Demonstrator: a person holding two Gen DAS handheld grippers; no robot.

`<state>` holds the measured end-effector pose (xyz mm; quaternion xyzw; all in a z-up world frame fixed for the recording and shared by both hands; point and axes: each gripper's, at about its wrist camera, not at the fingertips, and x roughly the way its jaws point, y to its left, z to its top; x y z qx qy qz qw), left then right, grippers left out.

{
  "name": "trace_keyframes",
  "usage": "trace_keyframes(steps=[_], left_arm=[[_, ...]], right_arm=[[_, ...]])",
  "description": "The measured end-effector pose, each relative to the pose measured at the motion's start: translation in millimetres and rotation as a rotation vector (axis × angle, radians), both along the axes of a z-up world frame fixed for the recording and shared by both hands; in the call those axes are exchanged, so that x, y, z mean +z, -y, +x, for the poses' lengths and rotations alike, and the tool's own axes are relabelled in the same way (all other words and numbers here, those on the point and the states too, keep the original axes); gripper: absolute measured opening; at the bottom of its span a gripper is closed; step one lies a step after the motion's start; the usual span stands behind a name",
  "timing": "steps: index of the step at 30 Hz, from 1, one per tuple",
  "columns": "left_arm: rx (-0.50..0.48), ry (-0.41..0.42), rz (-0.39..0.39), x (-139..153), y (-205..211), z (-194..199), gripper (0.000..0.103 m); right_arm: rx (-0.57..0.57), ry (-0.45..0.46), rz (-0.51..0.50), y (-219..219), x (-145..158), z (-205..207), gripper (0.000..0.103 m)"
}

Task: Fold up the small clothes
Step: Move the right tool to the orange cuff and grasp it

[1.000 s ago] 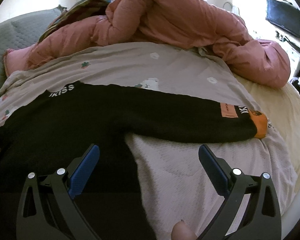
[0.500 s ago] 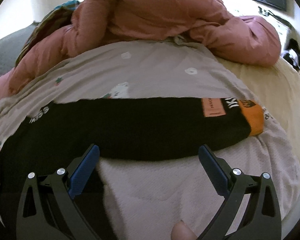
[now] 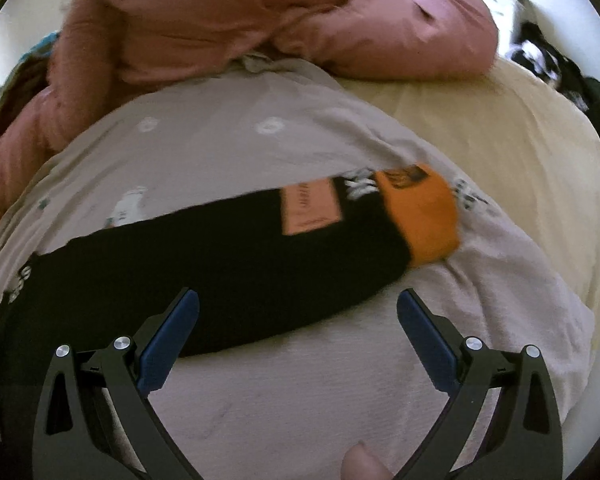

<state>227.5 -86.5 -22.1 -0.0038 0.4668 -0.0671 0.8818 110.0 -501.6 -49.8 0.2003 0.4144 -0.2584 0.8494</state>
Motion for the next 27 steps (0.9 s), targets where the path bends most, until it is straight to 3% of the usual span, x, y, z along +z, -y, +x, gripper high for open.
trace_keyframes(steps=[13,19,20,23,25,27], left_arm=[[-0.006,-0.018,0.03,-34,-3,20,0.095],[0.012,0.014,0.019,-33,-13,21,0.095],[0.014,0.02,0.012,-33,-16,20,0.095],[0.019,0.032,-0.001,-32,-21,18,0.095],[0.02,0.034,-0.014,-31,-24,17,0.095],[0.021,0.037,-0.021,-30,-26,17,0.095]], right_arm=[[-0.12,-0.01,0.163,48,-26,14,0.099],[-0.135,0.059,0.183,64,-25,31,0.098],[-0.135,0.079,0.196,66,-23,31,0.094],[-0.135,0.116,0.203,70,-19,32,0.068],[-0.148,0.153,0.238,74,-18,28,0.06],[-0.174,0.178,0.247,78,-17,23,0.041]])
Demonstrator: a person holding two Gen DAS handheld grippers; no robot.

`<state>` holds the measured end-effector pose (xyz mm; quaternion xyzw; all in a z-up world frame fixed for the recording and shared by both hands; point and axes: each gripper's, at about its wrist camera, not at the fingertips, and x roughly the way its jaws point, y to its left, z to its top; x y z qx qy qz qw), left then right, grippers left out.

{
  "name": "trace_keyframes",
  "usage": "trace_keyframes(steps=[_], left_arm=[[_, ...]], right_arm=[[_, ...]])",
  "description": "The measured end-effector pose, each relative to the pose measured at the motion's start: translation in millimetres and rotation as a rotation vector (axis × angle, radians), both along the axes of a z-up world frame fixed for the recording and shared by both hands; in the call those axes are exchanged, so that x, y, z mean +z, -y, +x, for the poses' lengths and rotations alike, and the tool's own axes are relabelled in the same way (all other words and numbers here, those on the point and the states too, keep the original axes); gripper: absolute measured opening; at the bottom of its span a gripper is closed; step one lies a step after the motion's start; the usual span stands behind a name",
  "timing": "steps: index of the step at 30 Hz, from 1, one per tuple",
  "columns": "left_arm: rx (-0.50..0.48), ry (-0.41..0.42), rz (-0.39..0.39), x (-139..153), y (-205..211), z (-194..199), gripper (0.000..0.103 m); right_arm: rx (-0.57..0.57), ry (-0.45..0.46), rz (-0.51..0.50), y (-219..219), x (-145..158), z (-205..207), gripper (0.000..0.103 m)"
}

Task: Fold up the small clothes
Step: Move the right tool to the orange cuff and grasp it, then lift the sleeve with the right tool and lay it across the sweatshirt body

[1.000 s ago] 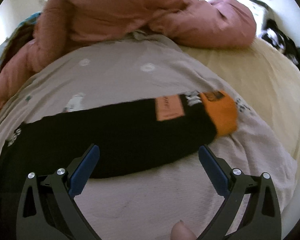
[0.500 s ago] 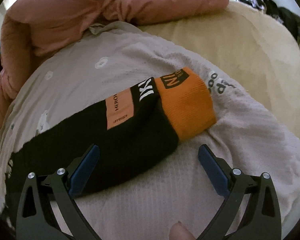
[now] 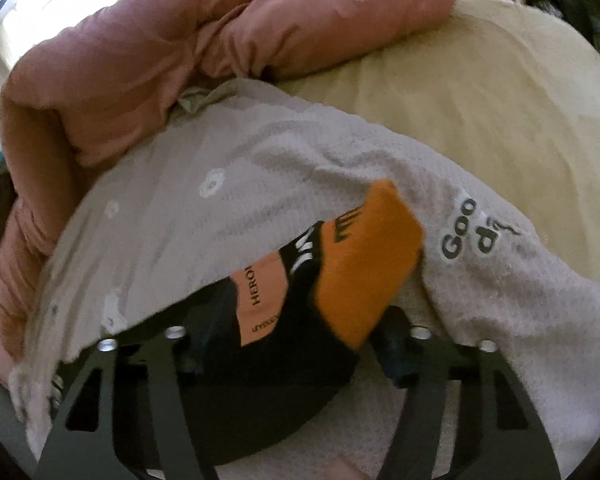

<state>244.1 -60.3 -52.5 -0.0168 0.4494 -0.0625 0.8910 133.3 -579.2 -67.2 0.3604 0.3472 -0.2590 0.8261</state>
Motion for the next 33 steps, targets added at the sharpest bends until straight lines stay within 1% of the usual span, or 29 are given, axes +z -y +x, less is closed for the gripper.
trace_keyframes(steps=[1,2,6,11,17,23,26,30,33], left_arm=[[0.001,0.002,-0.003,1,-1,-1,0.095],[0.0,0.004,-0.007,2,-2,-1,0.095],[0.015,0.02,-0.023,9,-9,-4,0.095],[0.03,0.034,-0.031,17,-19,-9,0.095],[0.052,0.052,-0.054,26,-38,-15,0.095],[0.083,0.064,-0.067,35,-59,-17,0.095],[0.099,0.069,-0.087,40,-73,-20,0.095],[0.137,0.066,-0.104,40,-95,-22,0.095],[0.177,0.059,-0.148,42,-113,-22,0.095]], right_arm=[[-0.006,0.017,-0.001,0,1,-2,0.034],[-0.005,0.032,-0.002,0,3,-5,0.025],[0.036,0.086,-0.068,-13,23,-8,0.016],[0.131,0.146,-0.141,-47,57,-2,0.014],[0.264,0.234,-0.16,-94,91,12,0.014],[0.441,0.305,-0.169,-161,120,28,0.014],[0.522,0.326,-0.164,-193,128,41,0.014],[0.624,0.33,-0.164,-240,128,54,0.014],[0.694,0.317,-0.159,-274,124,64,0.014]])
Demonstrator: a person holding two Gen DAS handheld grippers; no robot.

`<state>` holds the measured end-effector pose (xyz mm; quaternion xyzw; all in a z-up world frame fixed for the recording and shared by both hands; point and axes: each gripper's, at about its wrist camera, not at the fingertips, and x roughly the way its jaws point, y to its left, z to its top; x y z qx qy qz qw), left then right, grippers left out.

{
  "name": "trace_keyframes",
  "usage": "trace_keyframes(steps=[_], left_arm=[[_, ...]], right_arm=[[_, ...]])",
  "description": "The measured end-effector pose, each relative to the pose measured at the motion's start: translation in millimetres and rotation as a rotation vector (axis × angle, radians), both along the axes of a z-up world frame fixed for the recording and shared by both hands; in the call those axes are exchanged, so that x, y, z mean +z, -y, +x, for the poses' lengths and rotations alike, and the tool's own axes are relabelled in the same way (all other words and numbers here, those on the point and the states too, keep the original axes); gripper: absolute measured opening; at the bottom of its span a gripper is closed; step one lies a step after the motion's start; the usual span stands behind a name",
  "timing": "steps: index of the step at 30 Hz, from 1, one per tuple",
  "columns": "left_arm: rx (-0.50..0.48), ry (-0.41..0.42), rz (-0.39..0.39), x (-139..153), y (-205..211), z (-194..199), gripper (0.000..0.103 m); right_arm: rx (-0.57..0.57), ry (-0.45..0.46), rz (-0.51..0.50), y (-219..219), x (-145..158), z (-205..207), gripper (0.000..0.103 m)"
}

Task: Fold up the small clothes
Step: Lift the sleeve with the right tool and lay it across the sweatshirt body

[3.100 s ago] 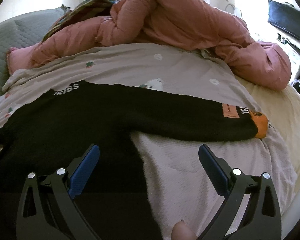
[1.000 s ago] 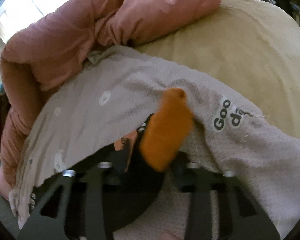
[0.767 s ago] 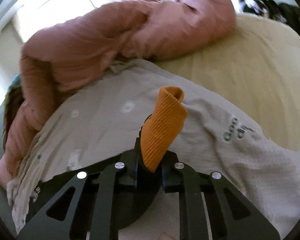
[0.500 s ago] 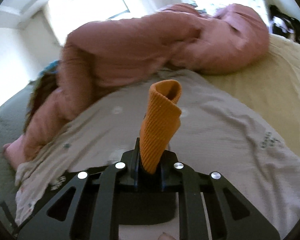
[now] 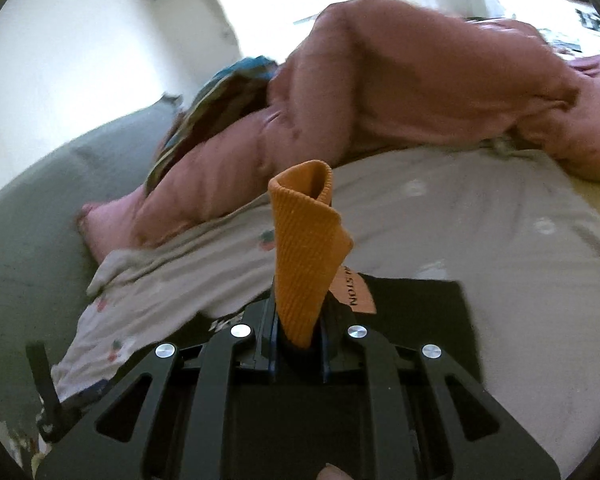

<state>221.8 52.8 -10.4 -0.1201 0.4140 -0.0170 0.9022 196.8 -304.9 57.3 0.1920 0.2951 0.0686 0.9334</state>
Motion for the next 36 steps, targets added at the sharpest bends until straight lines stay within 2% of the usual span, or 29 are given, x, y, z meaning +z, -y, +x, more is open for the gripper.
trace_keyframes(steps=[13,16,18,21,25,30,32,34,36], left_arm=[[0.052,-0.02,-0.163,-2,-50,2,0.095],[0.055,-0.025,-0.181,-5,-54,3,0.095],[0.048,-0.039,-0.219,-8,-56,5,0.095],[0.029,-0.052,-0.251,-12,-56,5,0.095],[-0.004,-0.059,-0.299,-16,-52,5,0.095],[-0.066,-0.07,-0.315,-25,-41,5,0.092],[-0.089,-0.083,-0.296,-30,-31,4,0.086],[-0.114,-0.106,-0.288,-37,-21,5,0.069],[-0.129,-0.129,-0.268,-44,-11,5,0.064]], right_arm=[[0.218,-0.062,-0.082,-129,-29,13,0.014],[0.26,-0.081,-0.089,-151,-38,15,0.019],[0.289,-0.091,-0.078,-162,-43,13,0.041],[0.321,-0.084,-0.098,-172,-44,7,0.044],[0.316,-0.076,-0.111,-169,-42,1,0.048],[0.236,-0.079,-0.131,-135,-39,-3,0.055],[0.198,-0.075,-0.142,-119,-38,-5,0.055],[0.141,-0.068,-0.153,-98,-37,-8,0.055],[0.104,-0.07,-0.151,-82,-39,-11,0.055]])
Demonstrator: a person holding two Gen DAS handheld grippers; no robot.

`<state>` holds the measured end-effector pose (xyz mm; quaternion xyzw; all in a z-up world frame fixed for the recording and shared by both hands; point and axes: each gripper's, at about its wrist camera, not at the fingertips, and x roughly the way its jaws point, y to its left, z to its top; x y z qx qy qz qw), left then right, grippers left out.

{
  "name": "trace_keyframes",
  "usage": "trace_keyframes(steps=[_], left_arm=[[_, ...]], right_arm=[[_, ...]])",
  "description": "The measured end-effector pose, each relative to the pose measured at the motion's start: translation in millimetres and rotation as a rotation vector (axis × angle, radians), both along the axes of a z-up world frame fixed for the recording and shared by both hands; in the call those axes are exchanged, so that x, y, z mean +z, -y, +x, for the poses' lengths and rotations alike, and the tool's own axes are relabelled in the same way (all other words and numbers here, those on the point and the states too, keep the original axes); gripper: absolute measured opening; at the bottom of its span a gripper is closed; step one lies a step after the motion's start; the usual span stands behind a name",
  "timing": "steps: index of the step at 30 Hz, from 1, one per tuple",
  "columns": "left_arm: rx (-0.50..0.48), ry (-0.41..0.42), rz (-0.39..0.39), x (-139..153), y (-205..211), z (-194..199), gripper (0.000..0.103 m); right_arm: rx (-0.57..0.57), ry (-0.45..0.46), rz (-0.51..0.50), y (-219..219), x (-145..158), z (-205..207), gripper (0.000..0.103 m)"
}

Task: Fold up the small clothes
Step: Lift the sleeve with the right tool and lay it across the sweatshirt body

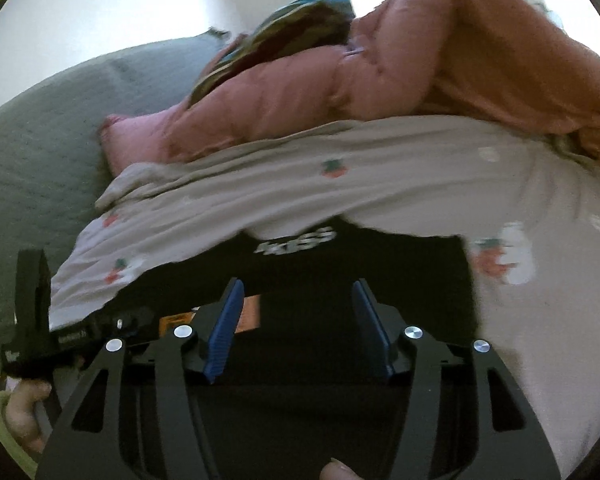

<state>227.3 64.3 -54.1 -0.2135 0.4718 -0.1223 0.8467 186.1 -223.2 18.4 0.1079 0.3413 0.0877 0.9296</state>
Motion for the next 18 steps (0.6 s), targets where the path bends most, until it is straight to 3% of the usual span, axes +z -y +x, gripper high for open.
trace_keyframes(steps=[6,10,12,18], left_arm=[[-0.008,-0.001,0.114,-16,25,0,0.063],[-0.046,0.03,0.142,-18,38,-2,0.023],[-0.061,0.043,0.086,-17,35,-1,0.009],[-0.068,0.138,0.064,11,26,-7,0.008]], right_arm=[[-0.087,-0.011,-0.006,37,-10,-5,0.055],[-0.126,-0.029,0.002,53,-17,-7,0.055],[-0.13,-0.029,0.003,55,-18,-9,0.055],[-0.122,-0.024,-0.009,55,-17,-11,0.055]])
